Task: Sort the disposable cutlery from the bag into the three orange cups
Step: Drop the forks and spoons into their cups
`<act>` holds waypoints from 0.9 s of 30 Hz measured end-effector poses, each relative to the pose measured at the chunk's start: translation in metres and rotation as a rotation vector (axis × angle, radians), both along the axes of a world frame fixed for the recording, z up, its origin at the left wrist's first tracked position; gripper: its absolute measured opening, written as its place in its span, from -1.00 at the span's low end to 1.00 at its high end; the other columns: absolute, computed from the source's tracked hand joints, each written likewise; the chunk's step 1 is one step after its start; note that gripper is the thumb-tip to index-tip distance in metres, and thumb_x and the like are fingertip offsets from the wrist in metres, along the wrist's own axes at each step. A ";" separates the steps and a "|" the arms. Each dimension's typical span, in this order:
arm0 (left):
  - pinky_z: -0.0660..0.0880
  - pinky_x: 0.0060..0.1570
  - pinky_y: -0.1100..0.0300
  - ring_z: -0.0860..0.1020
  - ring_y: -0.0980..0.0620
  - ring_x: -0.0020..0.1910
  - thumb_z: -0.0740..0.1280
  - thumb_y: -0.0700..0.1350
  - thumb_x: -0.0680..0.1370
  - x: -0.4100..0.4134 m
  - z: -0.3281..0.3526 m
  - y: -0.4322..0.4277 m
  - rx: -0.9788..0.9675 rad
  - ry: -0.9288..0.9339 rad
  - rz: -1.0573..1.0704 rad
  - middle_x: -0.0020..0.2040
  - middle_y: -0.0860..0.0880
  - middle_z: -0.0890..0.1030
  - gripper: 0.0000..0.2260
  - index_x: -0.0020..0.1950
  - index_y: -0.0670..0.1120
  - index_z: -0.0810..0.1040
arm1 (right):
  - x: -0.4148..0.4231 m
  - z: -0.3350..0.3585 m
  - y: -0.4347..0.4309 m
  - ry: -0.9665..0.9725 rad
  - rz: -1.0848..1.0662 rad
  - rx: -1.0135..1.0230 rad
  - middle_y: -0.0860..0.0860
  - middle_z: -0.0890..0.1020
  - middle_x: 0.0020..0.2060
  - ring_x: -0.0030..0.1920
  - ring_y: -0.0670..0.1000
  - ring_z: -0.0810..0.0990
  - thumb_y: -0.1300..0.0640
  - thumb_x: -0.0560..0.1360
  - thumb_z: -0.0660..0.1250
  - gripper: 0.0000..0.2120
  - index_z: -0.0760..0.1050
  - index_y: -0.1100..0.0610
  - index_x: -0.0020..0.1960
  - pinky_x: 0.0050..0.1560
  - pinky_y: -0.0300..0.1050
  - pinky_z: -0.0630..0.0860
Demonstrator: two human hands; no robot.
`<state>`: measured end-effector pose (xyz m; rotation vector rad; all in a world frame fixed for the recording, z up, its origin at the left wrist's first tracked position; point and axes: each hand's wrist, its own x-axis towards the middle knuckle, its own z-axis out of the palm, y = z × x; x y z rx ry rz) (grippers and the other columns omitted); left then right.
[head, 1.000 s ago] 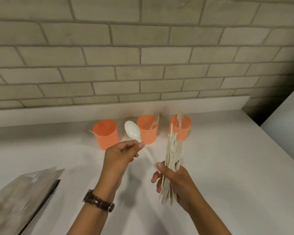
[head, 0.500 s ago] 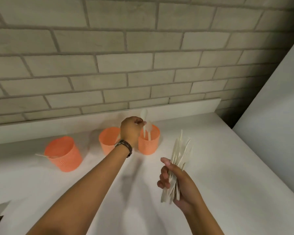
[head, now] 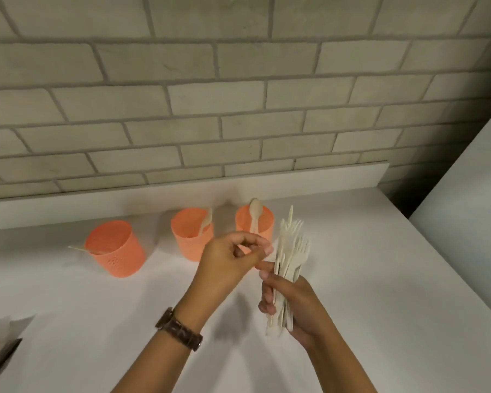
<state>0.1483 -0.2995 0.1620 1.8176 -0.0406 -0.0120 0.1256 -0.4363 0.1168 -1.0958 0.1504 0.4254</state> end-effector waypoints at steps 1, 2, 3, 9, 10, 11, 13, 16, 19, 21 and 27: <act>0.36 -0.43 0.43 0.40 0.17 -0.48 0.49 -0.08 0.36 -0.013 0.003 0.000 0.035 0.030 -0.028 -0.29 0.12 0.59 -0.91 -0.18 0.07 0.66 | -0.001 -0.001 0.008 0.000 -0.005 -0.054 0.08 0.44 -0.54 -0.57 -0.01 0.38 0.30 0.42 0.35 -0.78 0.56 0.24 0.06 -0.44 -0.14 0.37; 0.38 -0.43 0.44 0.44 0.18 -0.51 0.51 -0.07 0.35 -0.024 0.003 0.001 0.058 0.058 -0.028 -0.27 0.10 0.59 -0.87 -0.13 0.05 0.66 | -0.003 -0.002 0.016 -0.006 -0.012 -0.107 0.06 0.44 -0.56 -0.57 -0.01 0.38 0.31 0.39 0.32 -0.79 0.57 0.23 0.02 -0.45 -0.15 0.37; 0.39 -0.45 0.45 0.47 0.16 -0.54 0.52 -0.08 0.34 -0.033 0.002 0.002 0.060 0.081 -0.001 -0.26 0.08 0.58 -0.81 -0.08 0.03 0.65 | -0.005 -0.003 0.025 -0.020 -0.021 -0.155 0.04 0.46 -0.58 -0.57 0.00 0.38 0.31 0.38 0.27 -0.80 0.57 0.23 -0.03 -0.45 -0.16 0.36; 0.37 -0.40 0.44 0.43 0.20 -0.52 0.54 -0.05 0.30 -0.054 -0.015 0.025 0.145 0.062 0.190 -0.29 0.12 0.62 -0.83 -0.18 0.13 0.63 | -0.016 0.002 0.060 -0.079 0.008 -0.430 0.01 0.68 -0.34 -0.60 -0.01 0.42 0.39 0.30 0.24 -0.73 0.57 0.19 -0.06 -0.54 -0.21 0.37; 0.36 -0.38 0.44 0.40 0.20 -0.50 0.54 -0.06 0.30 -0.054 -0.016 0.031 0.137 0.071 0.203 -0.31 0.13 0.63 -0.84 -0.21 0.14 0.63 | -0.018 0.003 0.063 -0.094 0.035 -0.443 0.01 0.69 -0.29 -0.60 -0.01 0.42 0.34 0.22 0.25 -0.67 0.58 0.15 -0.06 -0.53 -0.22 0.38; 0.38 -0.37 0.42 0.39 0.21 -0.49 0.54 -0.09 0.30 -0.054 -0.016 0.037 0.088 0.092 0.203 -0.33 0.13 0.64 -0.86 -0.26 0.13 0.64 | -0.020 0.005 0.066 -0.117 0.060 -0.442 0.00 0.69 -0.30 -0.60 -0.02 0.42 0.30 0.17 0.27 -0.64 0.59 0.13 -0.06 -0.52 -0.22 0.39; 0.46 -0.32 0.33 0.47 0.14 -0.42 0.51 -0.19 0.34 -0.053 -0.013 0.050 -0.067 0.156 0.160 -0.33 0.02 0.67 -0.89 -0.29 0.02 0.69 | -0.022 0.007 0.069 -0.181 0.134 -0.413 0.03 0.64 -0.41 -0.57 -0.01 0.43 0.25 0.20 0.39 -0.68 0.59 0.14 -0.04 -0.47 -0.20 0.42; 0.51 -0.22 0.36 0.60 0.11 -0.29 0.46 -0.24 0.39 -0.052 -0.008 0.069 -0.199 0.200 0.119 -0.25 -0.14 0.69 -0.97 -0.22 -0.15 0.70 | -0.023 0.010 0.070 -0.233 0.227 -0.358 0.06 0.54 -0.48 -0.55 0.02 0.46 0.12 0.36 0.49 -0.73 0.54 0.13 0.02 -0.43 -0.16 0.46; 0.44 -0.24 0.45 0.56 0.23 -0.31 0.44 -0.18 0.41 -0.050 -0.008 0.081 -0.194 0.198 0.119 -0.29 0.01 0.68 -0.95 -0.21 -0.12 0.71 | -0.024 0.010 0.074 -0.119 0.172 -0.264 0.11 0.50 -0.48 -0.55 0.05 0.44 -0.09 0.40 0.35 -0.69 0.52 0.18 -0.12 -0.46 -0.14 0.44; 0.46 -0.24 0.40 0.50 0.20 -0.36 0.43 -0.17 0.43 -0.045 -0.008 0.087 -0.179 0.179 0.144 -0.34 0.04 0.62 -0.93 -0.24 -0.09 0.70 | -0.022 0.008 0.076 -0.034 0.114 -0.230 0.12 0.49 -0.49 -0.55 0.04 0.41 -0.13 0.40 0.31 -0.64 0.49 0.20 -0.23 -0.49 -0.16 0.40; 0.58 -0.19 0.31 0.60 0.14 -0.38 0.39 -0.25 0.47 0.018 0.001 0.113 -0.233 -0.048 0.410 -0.43 0.05 0.65 -0.88 -0.24 -0.07 0.63 | -0.015 -0.001 0.072 0.074 -0.014 -0.178 0.12 0.40 -0.52 -0.61 0.00 0.30 0.03 0.53 0.28 -0.74 0.38 0.21 -0.19 -0.54 -0.20 0.30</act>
